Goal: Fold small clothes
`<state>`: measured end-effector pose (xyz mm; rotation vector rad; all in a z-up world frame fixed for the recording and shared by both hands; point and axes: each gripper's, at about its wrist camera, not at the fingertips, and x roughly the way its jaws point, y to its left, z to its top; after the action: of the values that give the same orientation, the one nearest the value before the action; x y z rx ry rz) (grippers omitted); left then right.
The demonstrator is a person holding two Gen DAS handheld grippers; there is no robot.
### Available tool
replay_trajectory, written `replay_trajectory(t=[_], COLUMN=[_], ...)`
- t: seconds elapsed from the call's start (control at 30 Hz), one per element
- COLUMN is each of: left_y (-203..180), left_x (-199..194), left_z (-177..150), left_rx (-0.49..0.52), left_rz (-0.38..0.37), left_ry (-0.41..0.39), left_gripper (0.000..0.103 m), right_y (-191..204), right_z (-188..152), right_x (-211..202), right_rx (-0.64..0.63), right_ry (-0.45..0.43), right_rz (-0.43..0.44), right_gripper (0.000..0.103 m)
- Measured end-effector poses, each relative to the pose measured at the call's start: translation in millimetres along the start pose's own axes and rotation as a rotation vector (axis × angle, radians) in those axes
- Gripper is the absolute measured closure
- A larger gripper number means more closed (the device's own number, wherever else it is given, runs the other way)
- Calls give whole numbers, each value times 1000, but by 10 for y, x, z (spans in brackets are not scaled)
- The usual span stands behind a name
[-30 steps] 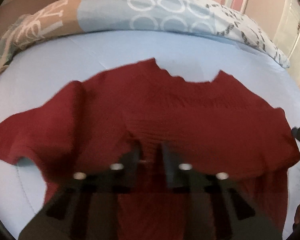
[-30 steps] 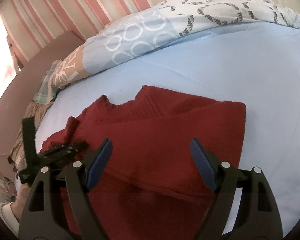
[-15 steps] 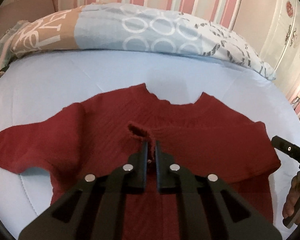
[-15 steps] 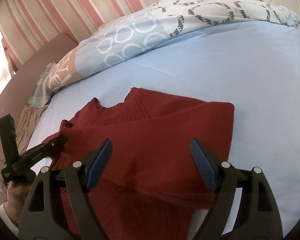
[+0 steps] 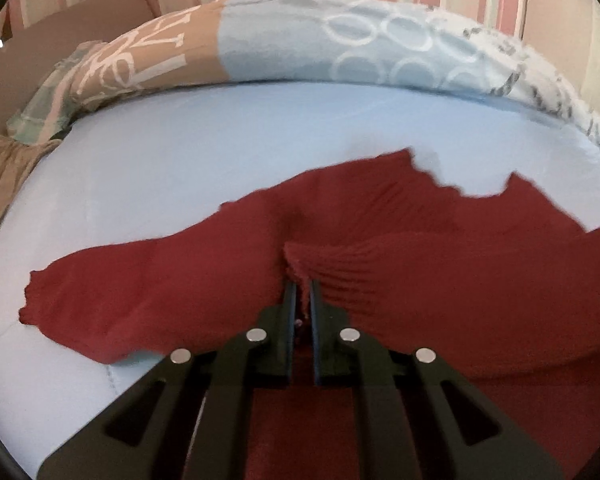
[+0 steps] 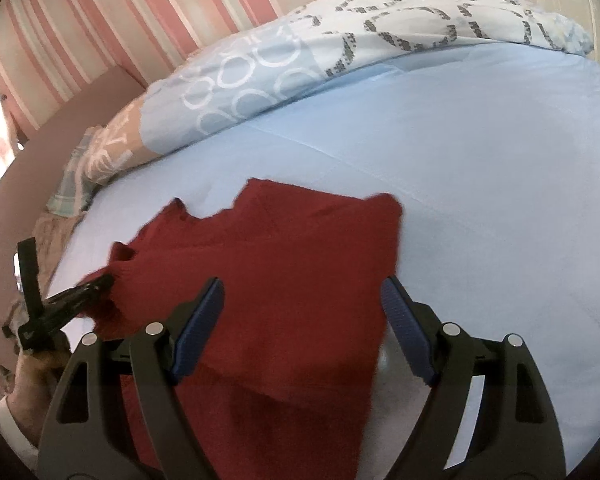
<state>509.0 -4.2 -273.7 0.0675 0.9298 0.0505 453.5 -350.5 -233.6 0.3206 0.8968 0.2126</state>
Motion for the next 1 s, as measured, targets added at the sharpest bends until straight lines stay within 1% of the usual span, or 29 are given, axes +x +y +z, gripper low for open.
replay_trajectory(t=[0.03, 0.07, 0.1, 0.13, 0.17, 0.2, 0.23, 0.27, 0.33, 0.4, 0.47, 0.5, 0.57, 0.73, 0.83, 1.0], left_y=[-4, -36, -82, -101, -136, -171, -193, -180, -104, -27, -29, -35, -38, -68, -38, -37], left_x=[17, 38, 57, 60, 61, 51, 48, 55, 91, 100, 74, 48, 0, -230, -388, -682], left_z=[-16, -37, -65, -78, -86, -95, -96, -106, -116, -123, -122, -122, -115, -148, -171, -158], left_rx=[15, 37, 65, 79, 103, 128, 146, 150, 128, 101, 117, 129, 131, 135, 97, 73], left_rz=[6, 8, 17, 22, 32, 61, 100, 140, 130, 100, 102, 100, 83, 35, -25, -58], left_ry=[2, 9, 13, 8, 6, -4, -15, -25, -9, 6, 0, -3, -12, -36, -32, -51], left_gripper=[93, 93, 89, 76, 65, 43, 24, 19, 17, 17, 18, 18, 18, 18, 18, 17], right_y=[0, 2, 9, 19, 22, 18, 8, -6, -37, -40, -2, 23, 66, 225, 334, 639], right_z=[-12, -27, -49, -77, -105, -147, -173, -204, -236, -242, -241, -230, -201, -132, -95, -156], right_x=[30, 70, 130, 196, 259, 329, 366, 396, 400, 379, 349, 311, 203, -35, -151, -411], right_rx=[-4, -10, -27, -53, -78, -108, -125, -140, -161, -165, -185, -187, -187, -174, -158, -175], right_ry=[9, 23, 42, 65, 87, 113, 125, 133, 126, 125, 120, 113, 83, 38, 21, -4], right_rz=[-23, -47, -89, -142, -198, -264, -296, -316, -345, -353, -369, -364, -324, -280, -256, -211], right_gripper=[22, 22, 22, 22, 22, 22, 19, 16, 11, 11, 11, 11, 11, 10, 8, 7])
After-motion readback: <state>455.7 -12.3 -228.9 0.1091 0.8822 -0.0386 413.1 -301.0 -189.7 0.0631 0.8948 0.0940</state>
